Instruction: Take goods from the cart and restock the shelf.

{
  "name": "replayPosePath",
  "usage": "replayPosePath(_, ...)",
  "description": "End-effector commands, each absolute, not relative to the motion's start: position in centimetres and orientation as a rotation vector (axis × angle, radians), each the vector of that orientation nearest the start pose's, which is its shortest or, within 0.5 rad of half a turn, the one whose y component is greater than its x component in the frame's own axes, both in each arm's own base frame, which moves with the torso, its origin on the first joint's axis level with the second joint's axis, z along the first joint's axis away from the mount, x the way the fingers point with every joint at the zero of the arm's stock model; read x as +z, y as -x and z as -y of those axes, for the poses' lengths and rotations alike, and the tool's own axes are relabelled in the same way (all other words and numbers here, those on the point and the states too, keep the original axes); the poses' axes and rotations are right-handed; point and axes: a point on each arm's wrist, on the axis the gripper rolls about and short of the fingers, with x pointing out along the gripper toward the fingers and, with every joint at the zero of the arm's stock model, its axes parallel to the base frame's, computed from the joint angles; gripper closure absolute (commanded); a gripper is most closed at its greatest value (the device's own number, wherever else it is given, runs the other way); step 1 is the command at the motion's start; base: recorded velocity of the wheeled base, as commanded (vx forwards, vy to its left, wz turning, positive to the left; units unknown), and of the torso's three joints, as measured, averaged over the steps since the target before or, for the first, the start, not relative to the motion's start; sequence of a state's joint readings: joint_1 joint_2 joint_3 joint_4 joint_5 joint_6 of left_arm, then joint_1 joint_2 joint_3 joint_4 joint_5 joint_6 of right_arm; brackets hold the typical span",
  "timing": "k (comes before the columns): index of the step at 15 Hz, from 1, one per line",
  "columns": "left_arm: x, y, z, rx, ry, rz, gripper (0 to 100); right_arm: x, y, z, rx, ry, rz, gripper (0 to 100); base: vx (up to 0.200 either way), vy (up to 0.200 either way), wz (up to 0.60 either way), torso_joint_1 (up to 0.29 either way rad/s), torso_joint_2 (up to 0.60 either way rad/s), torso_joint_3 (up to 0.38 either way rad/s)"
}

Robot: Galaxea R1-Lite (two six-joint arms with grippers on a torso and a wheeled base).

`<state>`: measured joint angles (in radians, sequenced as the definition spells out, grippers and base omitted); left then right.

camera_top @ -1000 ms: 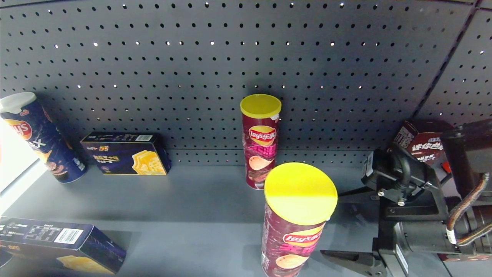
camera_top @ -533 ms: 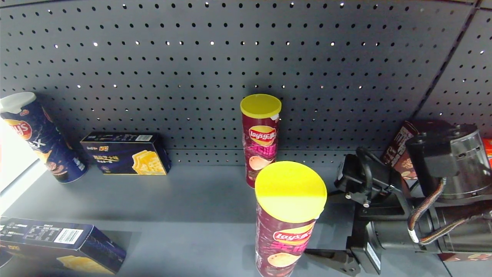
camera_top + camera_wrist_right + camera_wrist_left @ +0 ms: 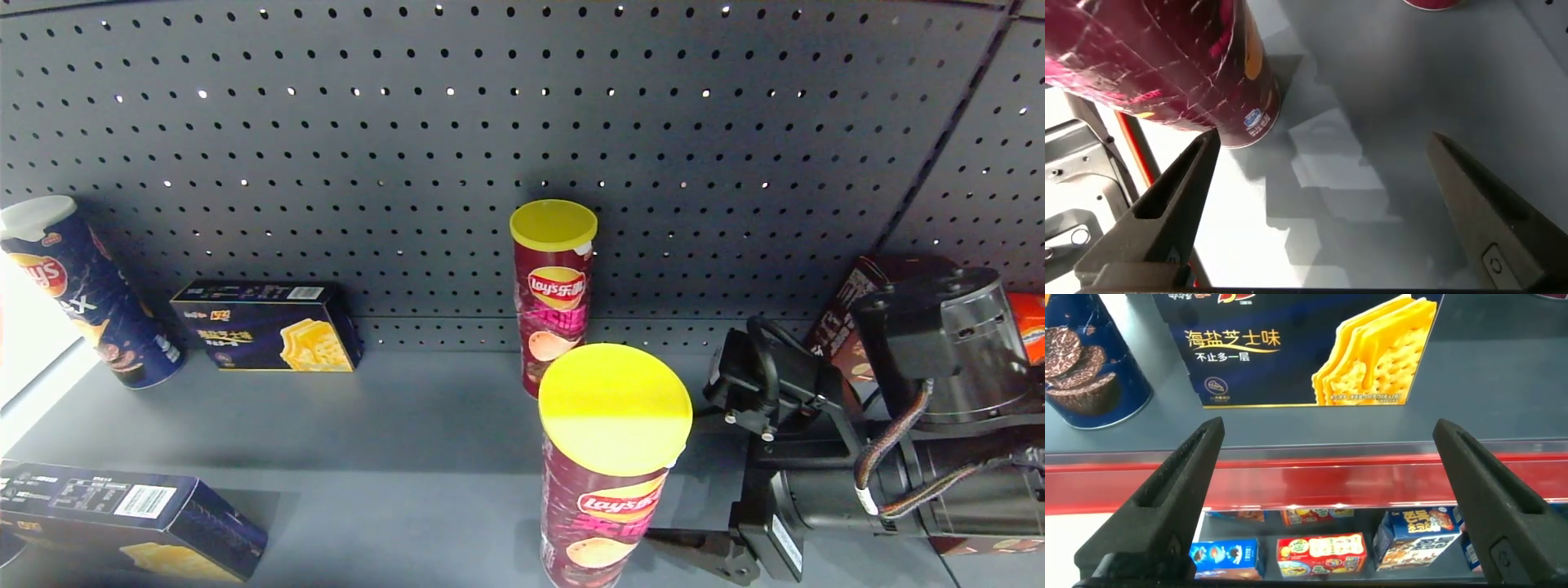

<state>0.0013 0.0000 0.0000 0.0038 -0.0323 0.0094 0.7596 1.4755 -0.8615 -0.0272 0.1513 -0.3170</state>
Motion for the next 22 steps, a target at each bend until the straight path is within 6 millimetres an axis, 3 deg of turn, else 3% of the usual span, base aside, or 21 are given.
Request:
replayPosePath(1, 7.5, 2.3, 0.1, -0.031, -0.009, -0.006, 0, 20.0, -17.4, -17.4, 0.983, 0.475, -0.445, 0, 0.000, 0.000, 0.00, 0.000, 0.00, 0.000)
replayPosePath(22, 7.5, 2.3, 0.1, -0.031, -0.009, -0.006, 0, 19.2, -18.4, -18.6, 0.990, 0.483, -0.461, 0, 0.000, 0.000, 0.00, 0.000, 0.00, 0.000)
